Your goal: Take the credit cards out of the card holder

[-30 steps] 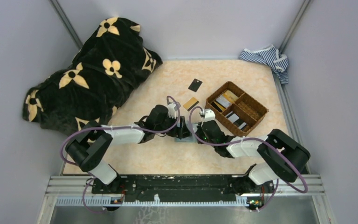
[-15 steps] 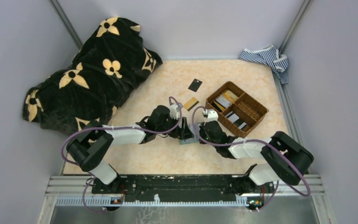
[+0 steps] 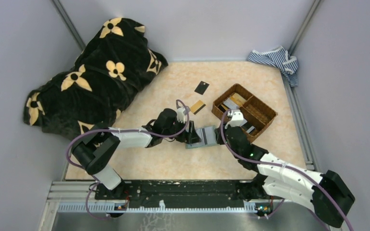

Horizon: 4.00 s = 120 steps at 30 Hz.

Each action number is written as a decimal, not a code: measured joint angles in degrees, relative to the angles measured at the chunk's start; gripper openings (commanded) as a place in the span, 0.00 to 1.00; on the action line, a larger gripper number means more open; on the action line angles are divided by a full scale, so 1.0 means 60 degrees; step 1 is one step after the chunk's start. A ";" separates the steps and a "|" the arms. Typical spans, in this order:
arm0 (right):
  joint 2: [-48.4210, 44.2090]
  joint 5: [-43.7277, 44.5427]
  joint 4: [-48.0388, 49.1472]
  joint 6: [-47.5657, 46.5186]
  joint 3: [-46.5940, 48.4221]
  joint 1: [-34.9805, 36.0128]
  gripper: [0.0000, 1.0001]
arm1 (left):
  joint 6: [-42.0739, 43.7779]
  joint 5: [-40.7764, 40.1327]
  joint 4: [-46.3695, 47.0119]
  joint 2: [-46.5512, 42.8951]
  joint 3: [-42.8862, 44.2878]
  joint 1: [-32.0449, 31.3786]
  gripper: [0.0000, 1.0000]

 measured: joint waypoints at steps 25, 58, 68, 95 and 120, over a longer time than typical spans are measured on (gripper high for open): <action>0.3847 -0.2073 0.1832 -0.0211 0.0412 -0.0055 0.17 | -0.0175 0.0368 0.0736 -0.0437 -0.0131 0.0000 0.81; 0.3544 -0.2135 0.1818 0.0572 -0.0244 -0.1180 0.04 | -0.1166 -0.0153 0.1188 0.1603 0.0900 -0.0299 0.80; 0.3661 -0.2444 0.1872 0.0576 -0.0244 -0.1180 0.03 | -0.0189 -0.1738 -0.1727 0.1373 0.2069 -0.0382 0.79; 0.4550 -0.5206 0.3213 0.0324 0.1137 -0.1180 0.41 | 0.0138 -0.2973 -0.1945 -0.1690 0.0470 -0.0222 0.72; 0.6929 -0.6739 0.5129 0.0994 0.1566 -0.1198 0.38 | -0.0178 -0.2138 -0.1388 -0.2036 -0.0954 0.0492 0.69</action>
